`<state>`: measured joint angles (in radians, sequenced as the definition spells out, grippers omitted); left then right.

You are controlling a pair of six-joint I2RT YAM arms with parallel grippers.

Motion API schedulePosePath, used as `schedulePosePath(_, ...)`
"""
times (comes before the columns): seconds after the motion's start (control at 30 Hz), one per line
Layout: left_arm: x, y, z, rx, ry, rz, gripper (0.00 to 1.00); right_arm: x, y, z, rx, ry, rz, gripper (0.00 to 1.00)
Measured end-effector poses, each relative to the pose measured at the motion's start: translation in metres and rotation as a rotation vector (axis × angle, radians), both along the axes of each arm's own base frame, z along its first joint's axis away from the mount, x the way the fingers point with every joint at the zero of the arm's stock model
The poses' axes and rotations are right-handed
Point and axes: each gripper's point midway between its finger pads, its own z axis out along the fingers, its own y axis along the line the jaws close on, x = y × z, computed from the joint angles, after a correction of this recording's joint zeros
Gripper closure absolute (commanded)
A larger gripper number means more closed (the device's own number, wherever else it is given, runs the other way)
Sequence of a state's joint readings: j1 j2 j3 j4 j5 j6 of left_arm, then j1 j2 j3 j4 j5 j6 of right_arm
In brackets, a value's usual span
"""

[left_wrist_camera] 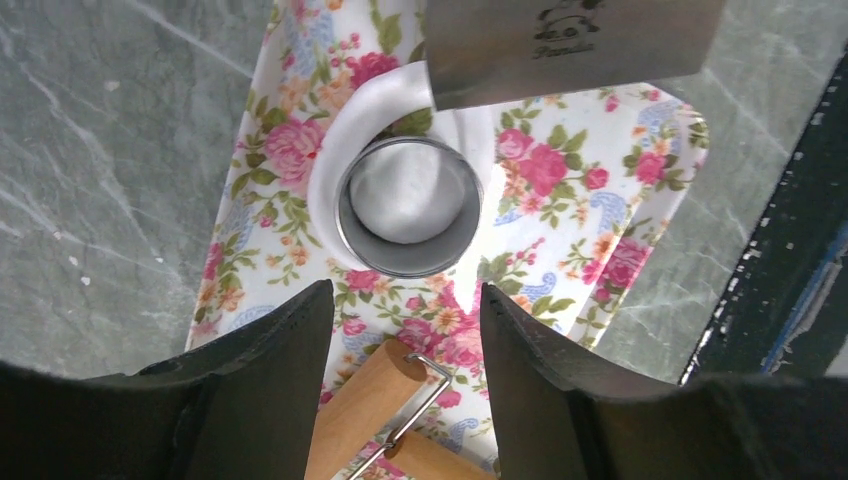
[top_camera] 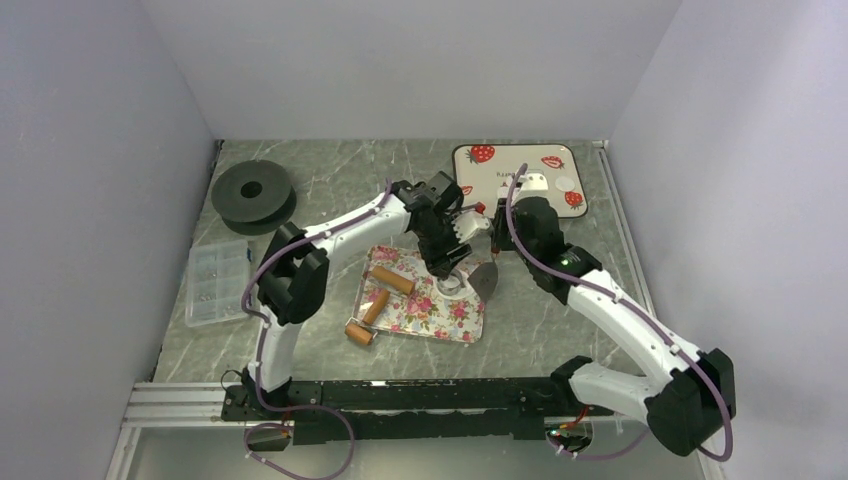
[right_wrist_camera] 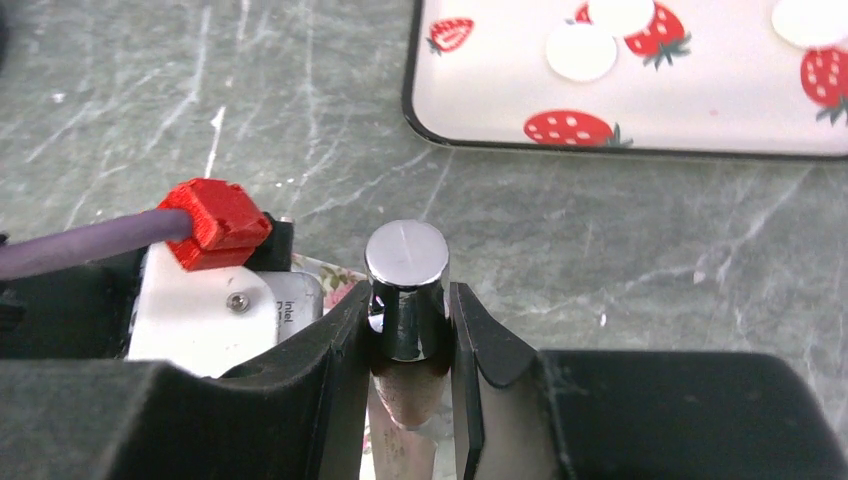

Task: Roll out the dumpling wrappers from the dough
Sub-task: Remove the dumpling wrapper from the work surface.

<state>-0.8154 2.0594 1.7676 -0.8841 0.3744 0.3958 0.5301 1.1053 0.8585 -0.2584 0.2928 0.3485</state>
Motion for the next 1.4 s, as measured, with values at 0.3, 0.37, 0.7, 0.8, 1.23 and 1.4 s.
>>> schedulePosePath(0.3,-0.015,-0.001,0.016,-0.093,0.046,-0.028,0.4,-0.009,0.014,0.032,-0.052,-0.182,0.197,1.0)
schedulePosePath(0.37,-0.017,0.004,0.013,-0.09,0.063,-0.022,0.4,-0.01,0.017,0.03,-0.095,-0.21,0.218,1.0)
schedulePosePath(0.7,-0.018,0.022,-0.012,-0.074,0.165,0.103,0.45,-0.018,0.031,0.022,-0.232,-0.296,0.3,1.0)
schedulePosePath(0.8,-0.006,0.016,-0.009,-0.115,0.153,0.15,0.47,-0.028,0.051,0.023,-0.204,-0.303,0.388,1.0)
schedulePosePath(1.23,0.018,0.004,0.003,-0.22,0.144,0.218,0.49,-0.045,0.065,0.026,-0.187,-0.298,0.474,1.0)
schedulePosePath(1.4,0.018,0.004,0.002,-0.223,0.14,0.212,0.55,-0.049,0.057,0.02,-0.217,-0.271,0.467,1.0)
